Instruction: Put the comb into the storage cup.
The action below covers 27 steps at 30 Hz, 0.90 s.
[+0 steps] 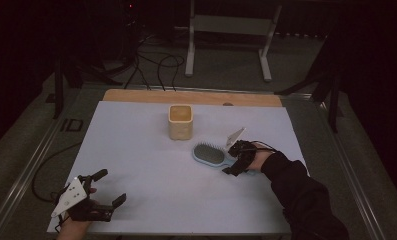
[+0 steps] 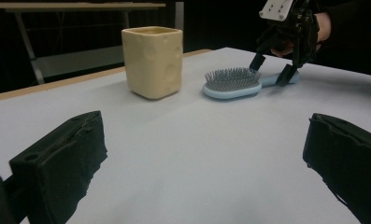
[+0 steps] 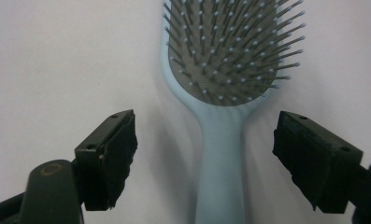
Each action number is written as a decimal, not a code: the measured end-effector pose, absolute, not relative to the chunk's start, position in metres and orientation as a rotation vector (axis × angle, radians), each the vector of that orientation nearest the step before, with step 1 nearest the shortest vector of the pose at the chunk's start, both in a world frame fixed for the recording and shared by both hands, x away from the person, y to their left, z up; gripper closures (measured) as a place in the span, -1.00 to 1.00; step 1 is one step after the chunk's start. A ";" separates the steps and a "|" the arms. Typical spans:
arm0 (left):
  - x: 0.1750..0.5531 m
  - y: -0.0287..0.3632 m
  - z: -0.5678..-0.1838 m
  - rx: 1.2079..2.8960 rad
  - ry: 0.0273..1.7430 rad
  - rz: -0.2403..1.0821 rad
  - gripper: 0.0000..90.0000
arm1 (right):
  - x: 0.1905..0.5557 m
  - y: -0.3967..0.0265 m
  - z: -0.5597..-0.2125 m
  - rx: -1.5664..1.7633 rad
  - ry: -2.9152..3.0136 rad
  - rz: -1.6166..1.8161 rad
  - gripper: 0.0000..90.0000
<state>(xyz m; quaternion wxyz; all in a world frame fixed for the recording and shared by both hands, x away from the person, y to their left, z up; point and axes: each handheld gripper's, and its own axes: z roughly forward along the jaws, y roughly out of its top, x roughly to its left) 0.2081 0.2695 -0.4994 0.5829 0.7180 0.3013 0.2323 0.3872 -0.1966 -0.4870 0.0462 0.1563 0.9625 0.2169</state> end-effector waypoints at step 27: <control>0.208 0.271 -0.499 1.670 0.697 0.533 -1.00 | 0.394 -0.180 -0.489 0.394 3.002 0.373 0.14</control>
